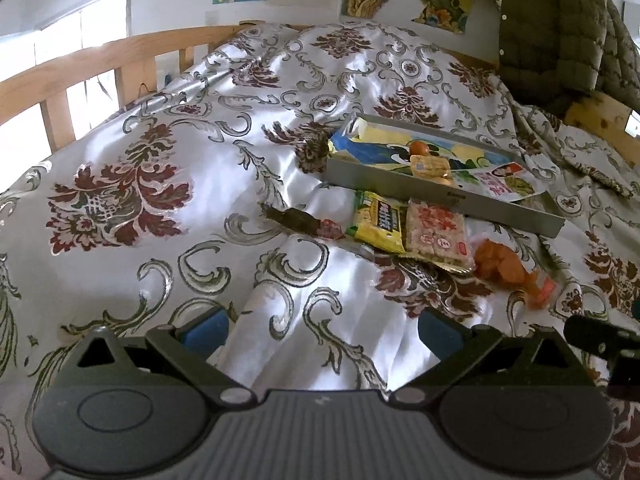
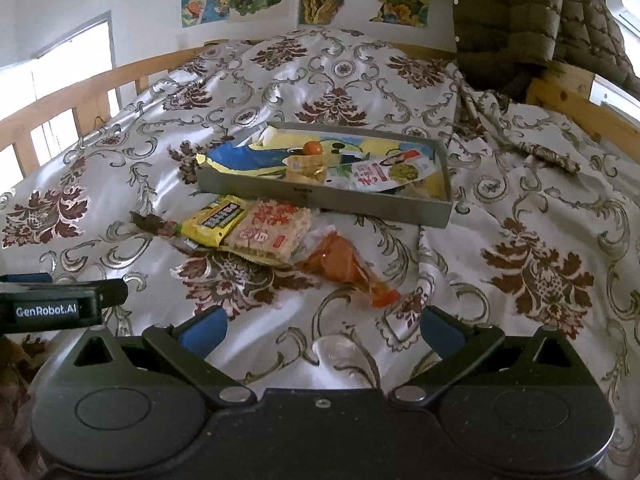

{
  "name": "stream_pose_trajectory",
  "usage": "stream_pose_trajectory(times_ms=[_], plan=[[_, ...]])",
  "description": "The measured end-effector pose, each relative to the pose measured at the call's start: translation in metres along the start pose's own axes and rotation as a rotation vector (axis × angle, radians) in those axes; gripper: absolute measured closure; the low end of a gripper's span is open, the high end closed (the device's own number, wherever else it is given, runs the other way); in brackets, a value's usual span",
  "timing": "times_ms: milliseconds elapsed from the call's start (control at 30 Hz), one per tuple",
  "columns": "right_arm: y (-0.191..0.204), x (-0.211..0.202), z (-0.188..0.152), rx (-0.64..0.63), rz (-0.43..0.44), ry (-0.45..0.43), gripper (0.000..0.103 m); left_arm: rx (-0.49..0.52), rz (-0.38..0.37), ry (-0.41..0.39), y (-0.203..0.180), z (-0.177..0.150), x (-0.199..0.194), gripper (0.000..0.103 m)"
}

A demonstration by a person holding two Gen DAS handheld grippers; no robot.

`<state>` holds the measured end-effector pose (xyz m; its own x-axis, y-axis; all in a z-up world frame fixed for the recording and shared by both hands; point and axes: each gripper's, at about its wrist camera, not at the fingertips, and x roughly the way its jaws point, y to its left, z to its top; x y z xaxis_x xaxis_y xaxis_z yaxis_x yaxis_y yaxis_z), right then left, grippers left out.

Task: Organize snacks
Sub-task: 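Move the left tool toward the rice-cracker packet while the right tool approaches the orange candy bag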

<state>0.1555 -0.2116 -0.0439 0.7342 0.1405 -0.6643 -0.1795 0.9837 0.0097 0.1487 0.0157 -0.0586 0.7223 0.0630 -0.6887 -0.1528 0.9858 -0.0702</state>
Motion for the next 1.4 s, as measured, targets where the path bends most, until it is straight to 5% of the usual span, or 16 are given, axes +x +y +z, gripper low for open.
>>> stream_pose_trajectory(times_ms=[767,1000,1400], plan=[[-0.036,0.063,0.050,-0.162,-0.004,-0.127,0.001,0.101,-0.064,-0.075,-0.019,0.040,0.068,0.000],[-0.045,0.093,0.047,-0.243,0.047,-0.063,0.001,0.311,-0.152,-0.073,-0.029,0.054,0.090,0.000],[-0.038,0.128,0.038,-0.333,0.142,0.051,0.001,0.429,-0.335,-0.003,-0.066,0.072,0.120,0.000]])
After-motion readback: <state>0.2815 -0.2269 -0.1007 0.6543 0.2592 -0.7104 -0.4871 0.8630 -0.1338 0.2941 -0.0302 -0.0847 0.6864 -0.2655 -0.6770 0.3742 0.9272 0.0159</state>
